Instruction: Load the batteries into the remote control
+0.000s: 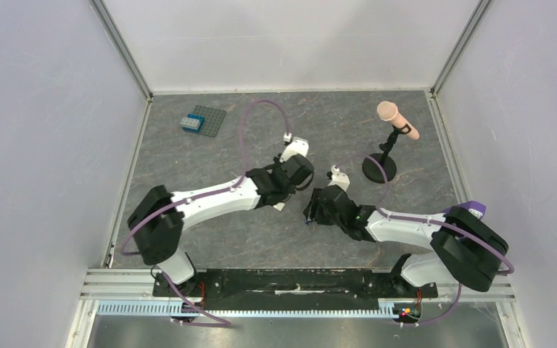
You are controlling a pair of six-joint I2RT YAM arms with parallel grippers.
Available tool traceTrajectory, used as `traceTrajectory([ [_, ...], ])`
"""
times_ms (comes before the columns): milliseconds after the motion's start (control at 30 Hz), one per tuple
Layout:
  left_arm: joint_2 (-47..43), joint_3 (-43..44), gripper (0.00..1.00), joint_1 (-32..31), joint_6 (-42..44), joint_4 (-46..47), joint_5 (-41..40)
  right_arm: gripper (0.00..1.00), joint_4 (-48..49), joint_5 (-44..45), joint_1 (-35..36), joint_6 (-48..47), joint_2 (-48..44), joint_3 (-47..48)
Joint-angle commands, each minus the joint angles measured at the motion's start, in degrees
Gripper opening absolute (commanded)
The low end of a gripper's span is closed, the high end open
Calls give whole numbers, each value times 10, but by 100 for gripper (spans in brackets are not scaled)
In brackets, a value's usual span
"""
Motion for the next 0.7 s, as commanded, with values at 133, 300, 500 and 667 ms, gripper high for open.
traceTrajectory([
  [133,-136,-71,2,65,-62,67,75,49,-226,95,48,67,83,141],
  [300,-180,-114,2,100,-66,97,109,49,-281,141,79,75,111,170],
  [500,-228,-162,2,139,-68,123,146,46,-330,164,99,76,151,220],
  [667,-264,-194,2,166,-71,142,184,38,-375,162,119,104,199,261],
])
